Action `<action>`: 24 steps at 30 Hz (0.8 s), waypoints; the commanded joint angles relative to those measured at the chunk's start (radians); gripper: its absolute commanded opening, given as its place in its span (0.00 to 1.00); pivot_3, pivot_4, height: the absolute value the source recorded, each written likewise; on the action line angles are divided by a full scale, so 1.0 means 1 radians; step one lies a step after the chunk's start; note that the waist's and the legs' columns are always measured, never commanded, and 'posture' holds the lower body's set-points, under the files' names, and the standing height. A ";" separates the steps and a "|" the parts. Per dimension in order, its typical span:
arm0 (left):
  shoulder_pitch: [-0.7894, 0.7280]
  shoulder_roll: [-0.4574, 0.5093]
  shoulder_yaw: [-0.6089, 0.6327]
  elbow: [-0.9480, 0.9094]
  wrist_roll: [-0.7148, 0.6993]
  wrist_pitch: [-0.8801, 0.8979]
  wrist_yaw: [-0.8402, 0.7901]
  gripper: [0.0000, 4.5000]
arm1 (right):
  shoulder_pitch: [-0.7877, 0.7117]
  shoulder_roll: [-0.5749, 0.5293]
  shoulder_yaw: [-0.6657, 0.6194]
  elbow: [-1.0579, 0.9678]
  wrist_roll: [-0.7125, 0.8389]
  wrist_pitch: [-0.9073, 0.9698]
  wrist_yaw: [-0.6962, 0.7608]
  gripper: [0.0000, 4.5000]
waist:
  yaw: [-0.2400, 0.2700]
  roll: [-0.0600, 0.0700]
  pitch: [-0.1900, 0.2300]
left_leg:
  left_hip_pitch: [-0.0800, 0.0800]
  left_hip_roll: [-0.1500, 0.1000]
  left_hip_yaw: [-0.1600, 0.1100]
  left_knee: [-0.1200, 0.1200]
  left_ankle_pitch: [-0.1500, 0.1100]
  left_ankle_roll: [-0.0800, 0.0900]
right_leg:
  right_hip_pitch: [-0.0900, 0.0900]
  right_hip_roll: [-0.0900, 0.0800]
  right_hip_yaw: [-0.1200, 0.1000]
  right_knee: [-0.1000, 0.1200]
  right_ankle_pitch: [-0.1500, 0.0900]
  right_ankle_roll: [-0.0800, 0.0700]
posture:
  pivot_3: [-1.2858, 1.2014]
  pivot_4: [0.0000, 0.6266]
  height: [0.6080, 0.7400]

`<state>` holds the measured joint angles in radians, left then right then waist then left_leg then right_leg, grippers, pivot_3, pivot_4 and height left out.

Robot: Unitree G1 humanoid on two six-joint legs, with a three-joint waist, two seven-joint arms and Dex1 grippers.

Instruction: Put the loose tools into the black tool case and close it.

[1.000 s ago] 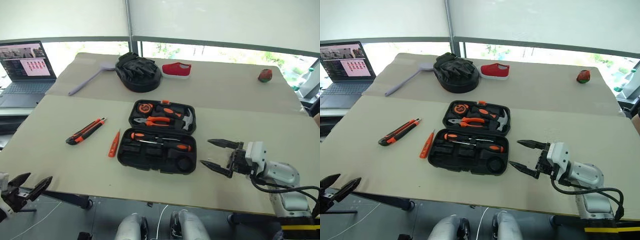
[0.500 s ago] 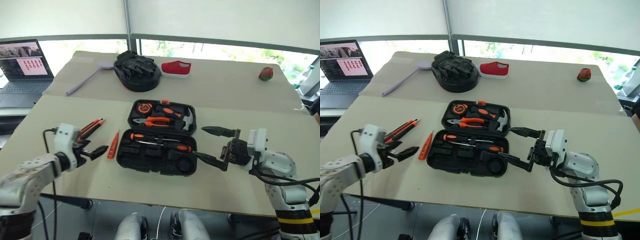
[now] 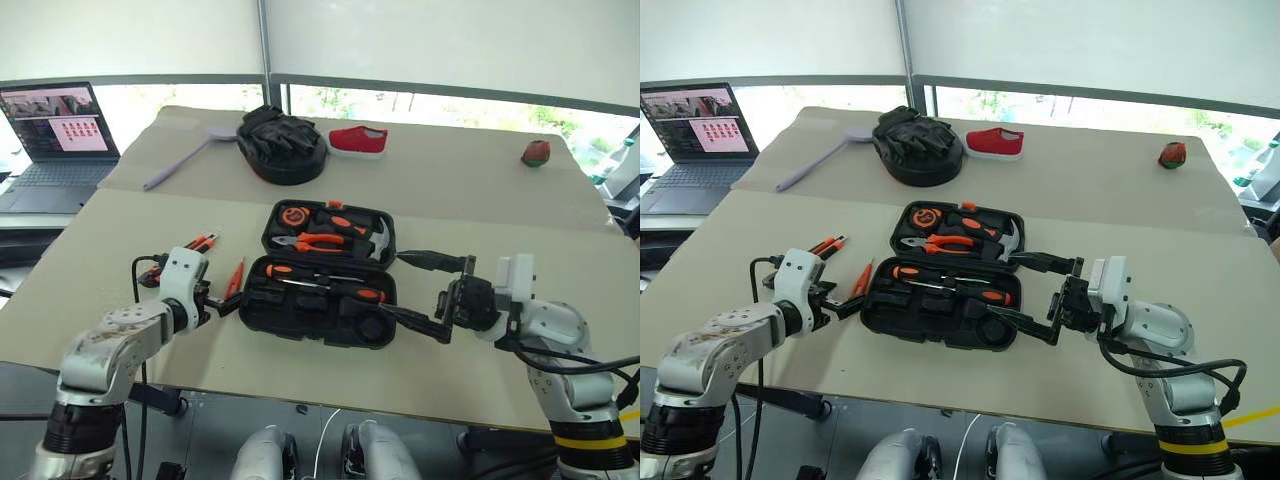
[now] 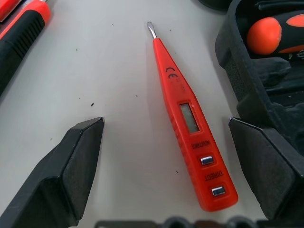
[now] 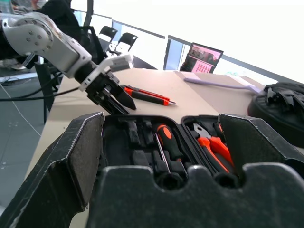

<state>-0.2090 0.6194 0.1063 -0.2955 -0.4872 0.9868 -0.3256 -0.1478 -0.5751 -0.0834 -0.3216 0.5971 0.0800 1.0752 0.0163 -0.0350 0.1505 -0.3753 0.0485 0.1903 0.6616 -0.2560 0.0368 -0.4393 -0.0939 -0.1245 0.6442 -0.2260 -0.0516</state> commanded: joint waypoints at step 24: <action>0.026 0.117 0.233 0.111 -0.108 -0.360 -0.533 0.11 | -0.119 -0.076 0.039 -0.087 0.060 0.098 0.059 1.00 | -0.003 -0.001 0.001 | -0.003 0.000 0.000 0.000 -0.001 0.001 | -0.002 -0.001 -0.002 -0.002 0.000 0.000 | 0.52 0.24 1.00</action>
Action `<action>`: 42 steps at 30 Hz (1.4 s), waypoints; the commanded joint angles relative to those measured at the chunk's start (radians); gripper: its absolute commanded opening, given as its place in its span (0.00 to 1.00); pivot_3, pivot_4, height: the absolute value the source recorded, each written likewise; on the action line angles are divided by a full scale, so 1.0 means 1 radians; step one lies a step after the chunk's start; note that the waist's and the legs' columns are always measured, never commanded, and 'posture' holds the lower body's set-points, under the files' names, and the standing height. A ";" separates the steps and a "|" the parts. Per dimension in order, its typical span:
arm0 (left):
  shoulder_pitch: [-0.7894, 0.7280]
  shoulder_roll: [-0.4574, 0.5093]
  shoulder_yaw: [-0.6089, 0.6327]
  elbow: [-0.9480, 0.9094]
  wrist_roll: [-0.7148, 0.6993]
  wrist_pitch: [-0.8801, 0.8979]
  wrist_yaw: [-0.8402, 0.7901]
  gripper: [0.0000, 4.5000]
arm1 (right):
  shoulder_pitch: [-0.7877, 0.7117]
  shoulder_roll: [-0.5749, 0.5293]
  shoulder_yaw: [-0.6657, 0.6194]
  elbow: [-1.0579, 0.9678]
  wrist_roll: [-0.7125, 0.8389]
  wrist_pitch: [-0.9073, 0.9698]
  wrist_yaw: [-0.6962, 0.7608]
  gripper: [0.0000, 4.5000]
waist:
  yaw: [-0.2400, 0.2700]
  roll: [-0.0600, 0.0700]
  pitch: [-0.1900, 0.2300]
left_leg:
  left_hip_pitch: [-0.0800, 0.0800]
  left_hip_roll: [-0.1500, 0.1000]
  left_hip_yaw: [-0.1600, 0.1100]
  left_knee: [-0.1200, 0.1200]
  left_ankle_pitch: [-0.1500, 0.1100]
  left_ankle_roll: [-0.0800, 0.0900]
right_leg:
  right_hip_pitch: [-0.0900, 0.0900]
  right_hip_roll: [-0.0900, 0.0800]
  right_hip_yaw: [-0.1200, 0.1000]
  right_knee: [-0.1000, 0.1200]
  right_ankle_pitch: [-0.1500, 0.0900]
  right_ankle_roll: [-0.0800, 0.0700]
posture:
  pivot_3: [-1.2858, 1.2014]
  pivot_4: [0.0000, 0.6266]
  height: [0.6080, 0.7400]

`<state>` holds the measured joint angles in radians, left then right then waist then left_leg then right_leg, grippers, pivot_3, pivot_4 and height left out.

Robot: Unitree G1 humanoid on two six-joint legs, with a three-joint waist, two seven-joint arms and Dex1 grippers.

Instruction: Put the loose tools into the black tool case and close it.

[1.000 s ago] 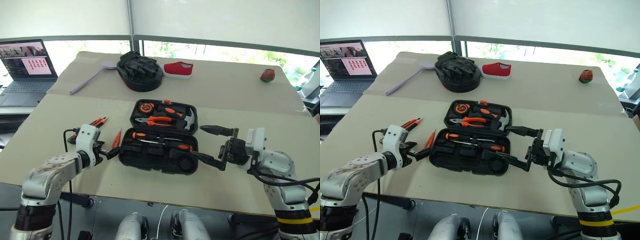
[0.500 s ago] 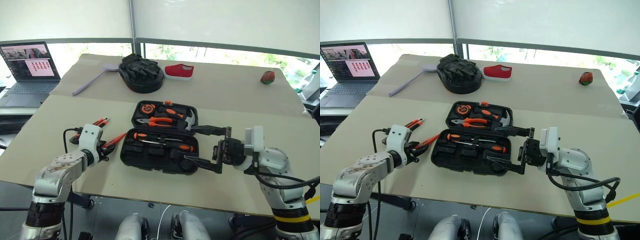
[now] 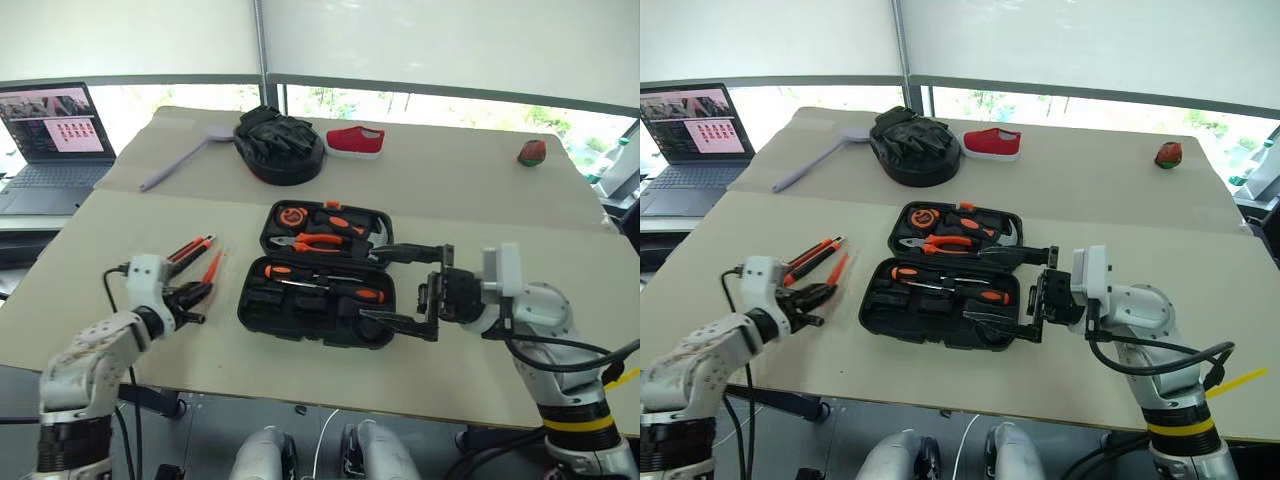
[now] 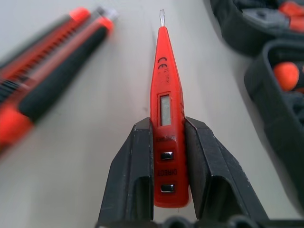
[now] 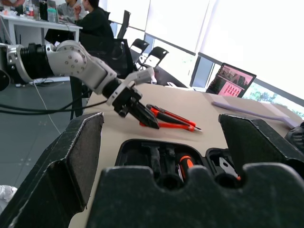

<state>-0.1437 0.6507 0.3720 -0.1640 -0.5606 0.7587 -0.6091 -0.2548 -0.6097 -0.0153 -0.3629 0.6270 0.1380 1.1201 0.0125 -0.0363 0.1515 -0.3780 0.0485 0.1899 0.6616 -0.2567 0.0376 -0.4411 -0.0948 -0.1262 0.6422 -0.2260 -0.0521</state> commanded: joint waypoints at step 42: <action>-0.647 0.060 -0.800 0.545 0.674 -0.753 -0.829 0.33 | 0.010 -0.159 0.022 -0.160 -0.045 0.331 -0.147 1.00 | -0.001 0.000 0.001 | -0.021 0.000 0.000 0.024 -0.001 0.019 | -0.013 0.002 0.000 0.006 0.003 0.006 | 0.52 0.24 1.00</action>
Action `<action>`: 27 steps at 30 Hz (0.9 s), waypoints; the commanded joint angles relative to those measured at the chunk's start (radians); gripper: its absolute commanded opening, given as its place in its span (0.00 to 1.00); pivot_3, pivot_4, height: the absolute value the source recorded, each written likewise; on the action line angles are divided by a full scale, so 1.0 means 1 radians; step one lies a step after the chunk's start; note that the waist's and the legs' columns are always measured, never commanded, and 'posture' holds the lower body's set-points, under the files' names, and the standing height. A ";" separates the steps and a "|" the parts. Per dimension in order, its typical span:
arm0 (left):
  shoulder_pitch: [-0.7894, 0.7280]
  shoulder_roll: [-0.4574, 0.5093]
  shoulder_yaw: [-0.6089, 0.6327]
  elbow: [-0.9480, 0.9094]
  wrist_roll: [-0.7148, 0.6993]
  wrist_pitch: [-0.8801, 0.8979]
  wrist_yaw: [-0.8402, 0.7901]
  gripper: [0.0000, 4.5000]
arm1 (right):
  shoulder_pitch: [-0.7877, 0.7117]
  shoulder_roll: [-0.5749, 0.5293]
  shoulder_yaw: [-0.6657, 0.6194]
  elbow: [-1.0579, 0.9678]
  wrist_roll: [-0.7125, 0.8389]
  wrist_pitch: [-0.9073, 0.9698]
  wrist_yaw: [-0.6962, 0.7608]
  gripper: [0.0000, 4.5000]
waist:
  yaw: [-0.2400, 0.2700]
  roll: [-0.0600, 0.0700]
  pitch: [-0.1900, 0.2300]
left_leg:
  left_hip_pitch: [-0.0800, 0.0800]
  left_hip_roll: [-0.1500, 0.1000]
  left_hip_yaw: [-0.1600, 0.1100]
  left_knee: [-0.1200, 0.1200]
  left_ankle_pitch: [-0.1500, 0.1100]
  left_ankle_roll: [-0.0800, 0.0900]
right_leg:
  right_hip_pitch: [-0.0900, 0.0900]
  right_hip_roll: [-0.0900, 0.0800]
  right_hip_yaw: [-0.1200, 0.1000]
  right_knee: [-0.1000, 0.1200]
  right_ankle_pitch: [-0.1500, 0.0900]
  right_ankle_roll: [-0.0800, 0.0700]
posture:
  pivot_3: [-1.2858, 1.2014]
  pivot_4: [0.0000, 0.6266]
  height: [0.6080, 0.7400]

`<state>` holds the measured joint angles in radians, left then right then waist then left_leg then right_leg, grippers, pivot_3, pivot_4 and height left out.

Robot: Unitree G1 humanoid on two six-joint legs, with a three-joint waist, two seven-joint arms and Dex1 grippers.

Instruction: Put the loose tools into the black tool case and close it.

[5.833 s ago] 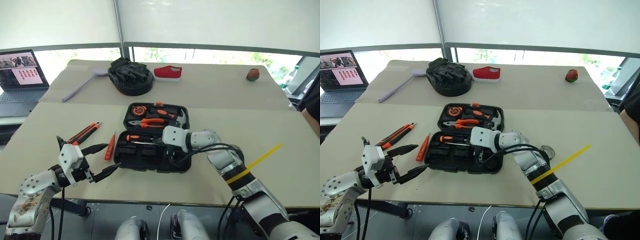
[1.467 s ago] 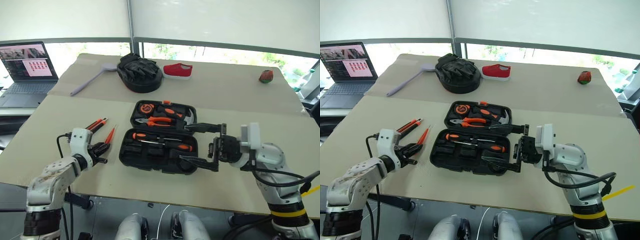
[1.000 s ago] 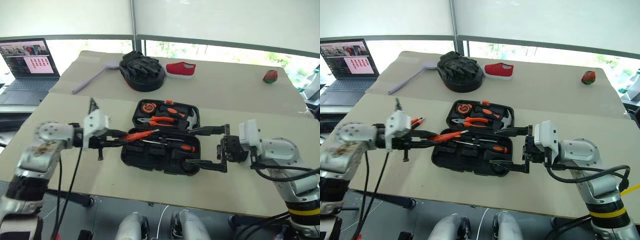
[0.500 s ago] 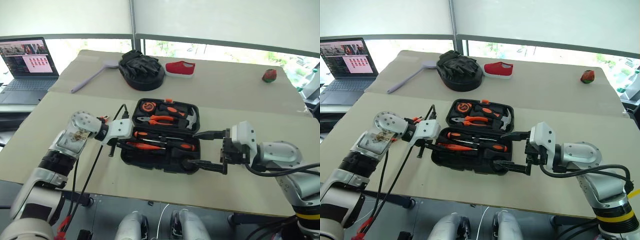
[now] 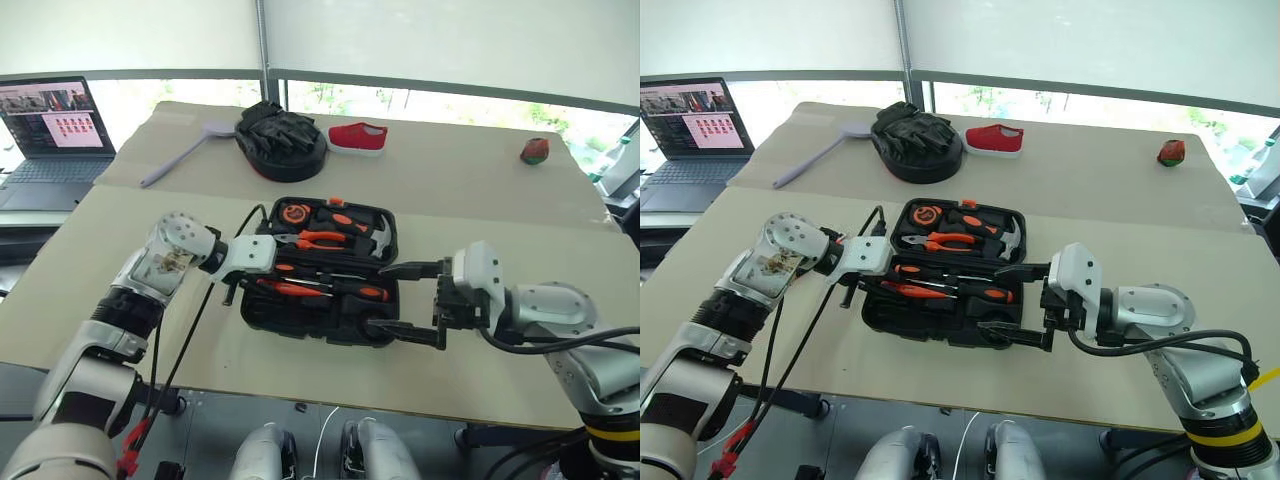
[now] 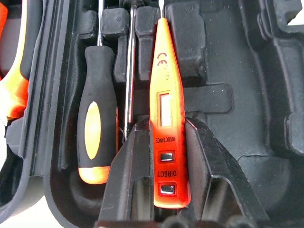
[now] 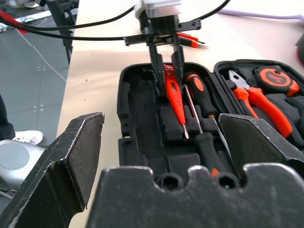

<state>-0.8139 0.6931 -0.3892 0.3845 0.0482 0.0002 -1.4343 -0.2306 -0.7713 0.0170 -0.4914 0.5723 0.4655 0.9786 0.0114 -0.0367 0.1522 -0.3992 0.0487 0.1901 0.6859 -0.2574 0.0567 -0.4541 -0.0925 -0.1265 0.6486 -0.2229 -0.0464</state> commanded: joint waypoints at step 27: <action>0.220 -0.116 0.223 -0.110 -0.217 0.161 0.185 0.01 | 0.036 0.015 -0.027 0.001 -0.003 -0.048 0.033 1.00 | -0.003 0.000 0.000 | -0.006 0.000 0.000 0.011 -0.003 0.006 | -0.001 0.000 0.000 0.000 0.003 0.004 | 0.52 0.24 1.00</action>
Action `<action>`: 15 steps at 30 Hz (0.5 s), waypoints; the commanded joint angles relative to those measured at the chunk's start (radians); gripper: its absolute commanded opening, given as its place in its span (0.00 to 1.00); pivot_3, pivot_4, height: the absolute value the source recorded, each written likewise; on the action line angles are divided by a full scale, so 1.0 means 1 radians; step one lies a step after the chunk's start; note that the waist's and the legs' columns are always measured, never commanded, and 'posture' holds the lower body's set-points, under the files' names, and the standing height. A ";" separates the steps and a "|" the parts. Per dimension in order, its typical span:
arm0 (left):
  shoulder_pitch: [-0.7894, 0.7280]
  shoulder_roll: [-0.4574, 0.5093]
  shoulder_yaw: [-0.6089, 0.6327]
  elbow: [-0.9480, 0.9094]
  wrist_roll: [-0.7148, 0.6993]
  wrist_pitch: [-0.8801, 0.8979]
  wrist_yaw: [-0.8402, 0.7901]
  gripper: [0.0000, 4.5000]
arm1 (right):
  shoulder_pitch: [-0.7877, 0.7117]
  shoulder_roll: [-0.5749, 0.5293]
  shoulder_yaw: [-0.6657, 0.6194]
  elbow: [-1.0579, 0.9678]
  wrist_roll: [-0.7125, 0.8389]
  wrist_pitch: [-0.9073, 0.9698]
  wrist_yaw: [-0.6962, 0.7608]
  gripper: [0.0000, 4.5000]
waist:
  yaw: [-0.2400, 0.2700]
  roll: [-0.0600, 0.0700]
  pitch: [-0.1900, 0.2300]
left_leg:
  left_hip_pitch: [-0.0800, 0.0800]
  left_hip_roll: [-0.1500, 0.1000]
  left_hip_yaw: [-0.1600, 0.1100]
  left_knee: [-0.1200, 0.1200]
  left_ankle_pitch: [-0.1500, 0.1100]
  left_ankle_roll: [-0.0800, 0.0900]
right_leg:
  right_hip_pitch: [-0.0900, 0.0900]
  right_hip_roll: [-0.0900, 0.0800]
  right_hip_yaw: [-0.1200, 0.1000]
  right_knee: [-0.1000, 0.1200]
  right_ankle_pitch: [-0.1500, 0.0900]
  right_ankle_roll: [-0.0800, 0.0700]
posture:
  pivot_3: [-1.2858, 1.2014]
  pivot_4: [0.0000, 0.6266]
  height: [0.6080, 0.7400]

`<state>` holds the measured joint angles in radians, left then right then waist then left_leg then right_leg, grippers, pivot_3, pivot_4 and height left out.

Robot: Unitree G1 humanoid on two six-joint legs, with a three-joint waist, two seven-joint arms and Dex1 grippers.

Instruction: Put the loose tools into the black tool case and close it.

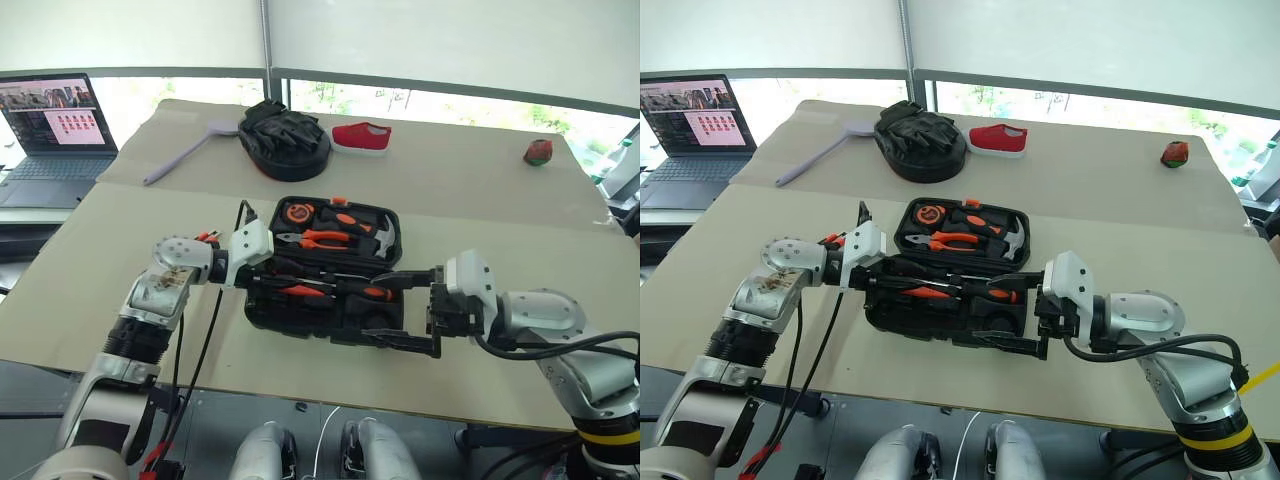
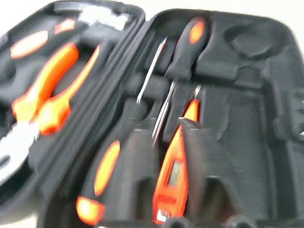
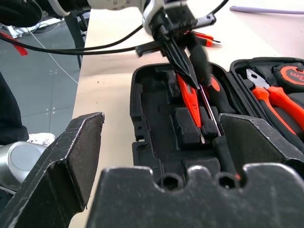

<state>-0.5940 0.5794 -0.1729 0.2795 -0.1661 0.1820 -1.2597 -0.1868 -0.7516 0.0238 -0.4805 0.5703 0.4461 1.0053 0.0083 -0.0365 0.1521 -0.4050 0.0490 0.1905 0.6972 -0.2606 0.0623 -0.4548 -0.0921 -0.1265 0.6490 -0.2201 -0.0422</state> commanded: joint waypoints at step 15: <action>0.065 -0.007 0.087 -0.028 -0.060 -0.049 0.069 0.01 | 0.017 0.026 -0.047 0.023 -0.025 -0.090 -0.014 1.00 | -0.002 0.000 0.000 | 0.002 0.000 0.000 0.000 0.000 0.000 | 0.001 -0.001 0.001 0.001 0.000 0.000 | 0.52 0.24 1.00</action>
<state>-0.5484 0.5747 -0.1481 0.2849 -0.1659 0.1149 -1.2032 -0.1731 -0.7352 0.0182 -0.4596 0.5601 0.4136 0.9964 0.0065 -0.0363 0.1519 -0.4032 0.0493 0.1906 0.6974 -0.2608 0.0623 -0.4538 -0.0929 -0.1257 0.6495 -0.2199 -0.0423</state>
